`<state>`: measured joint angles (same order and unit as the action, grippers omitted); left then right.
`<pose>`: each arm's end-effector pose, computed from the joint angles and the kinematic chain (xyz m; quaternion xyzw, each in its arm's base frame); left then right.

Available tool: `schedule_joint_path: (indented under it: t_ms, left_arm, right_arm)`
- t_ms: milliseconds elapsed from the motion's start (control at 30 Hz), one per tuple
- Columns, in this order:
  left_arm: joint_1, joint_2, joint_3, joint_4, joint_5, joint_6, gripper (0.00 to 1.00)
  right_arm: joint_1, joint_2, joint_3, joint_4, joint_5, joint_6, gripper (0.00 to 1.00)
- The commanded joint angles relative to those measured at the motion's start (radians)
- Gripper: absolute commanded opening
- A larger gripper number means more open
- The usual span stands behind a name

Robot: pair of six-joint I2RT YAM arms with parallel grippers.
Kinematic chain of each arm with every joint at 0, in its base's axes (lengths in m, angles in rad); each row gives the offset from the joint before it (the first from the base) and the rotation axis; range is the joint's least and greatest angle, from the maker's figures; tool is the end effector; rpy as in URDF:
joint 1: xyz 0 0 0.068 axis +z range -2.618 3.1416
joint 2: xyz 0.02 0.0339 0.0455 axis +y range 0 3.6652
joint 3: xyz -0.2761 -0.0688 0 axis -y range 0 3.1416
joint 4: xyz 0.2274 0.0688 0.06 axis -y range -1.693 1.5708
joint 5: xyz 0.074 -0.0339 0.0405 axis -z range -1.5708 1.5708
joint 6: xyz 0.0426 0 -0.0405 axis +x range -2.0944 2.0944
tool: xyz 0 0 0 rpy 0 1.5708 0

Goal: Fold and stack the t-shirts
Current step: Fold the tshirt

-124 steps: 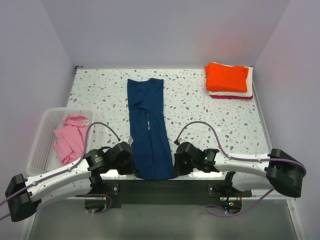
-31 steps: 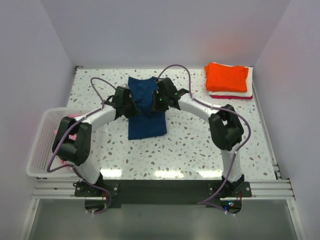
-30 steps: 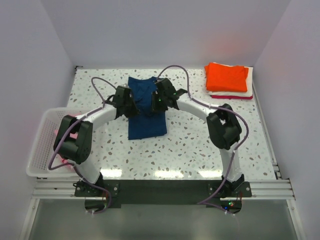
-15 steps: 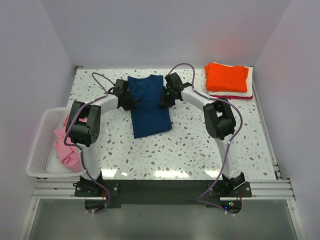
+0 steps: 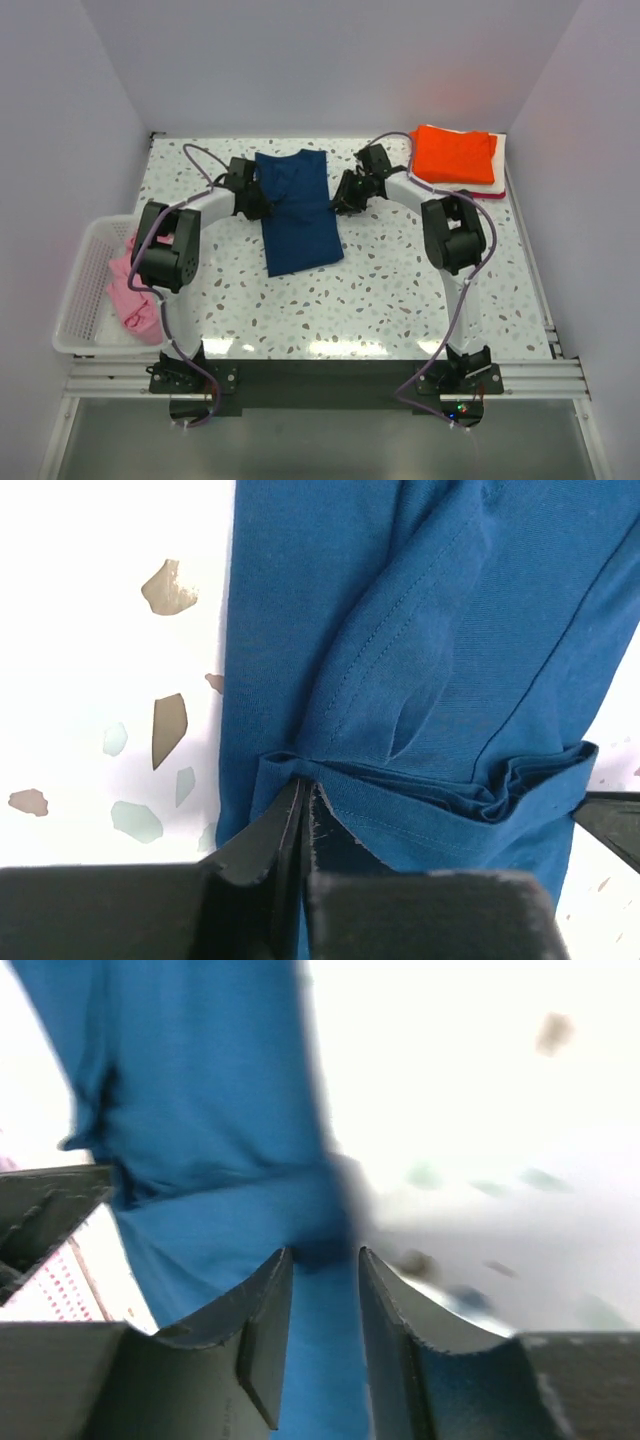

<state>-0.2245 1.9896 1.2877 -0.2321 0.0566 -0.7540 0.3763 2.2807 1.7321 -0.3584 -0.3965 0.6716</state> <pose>0.4030 -0.0945 0.1710 -0.2399 0.9186 -0.1708 0.2636 0.4544 0.1972 0.1663 0.0729 0.9263 0.3211 0.1834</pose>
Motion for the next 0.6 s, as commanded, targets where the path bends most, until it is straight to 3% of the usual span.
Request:
schedule_joint_path:
  t_ms: [0,33,133,233,433,567]
  left_arm:
    - [0.022,-0.043,0.039,0.003,0.041,0.044,0.08]
    - [0.022,-0.061,0.038,0.023,0.058,0.045,0.19]
    - [0.022,-0.155,0.036,0.016,0.094,0.032,0.38]
    - [0.020,-0.296,-0.056,0.023,0.088,-0.008,0.46]
    - [0.001,-0.609,-0.431,0.108,0.031,-0.093,0.47]
    - [-0.064,-0.724,-0.611,0.114,-0.027,-0.091,0.48]
  right_arm:
    - [-0.028,-0.141,-0.060,0.015,-0.003,0.002,0.38]
    - [-0.030,-0.167,-0.100,0.006,0.013,-0.003,0.40]
    - [-0.028,-0.295,-0.237,0.025,0.057,-0.015,0.41]
    - [-0.027,-0.429,-0.436,0.109,0.070,0.002,0.41]
    - [0.029,-0.593,-0.712,0.226,0.114,-0.004,0.41]
    - [0.088,-0.593,-0.755,0.226,0.175,-0.017,0.41]
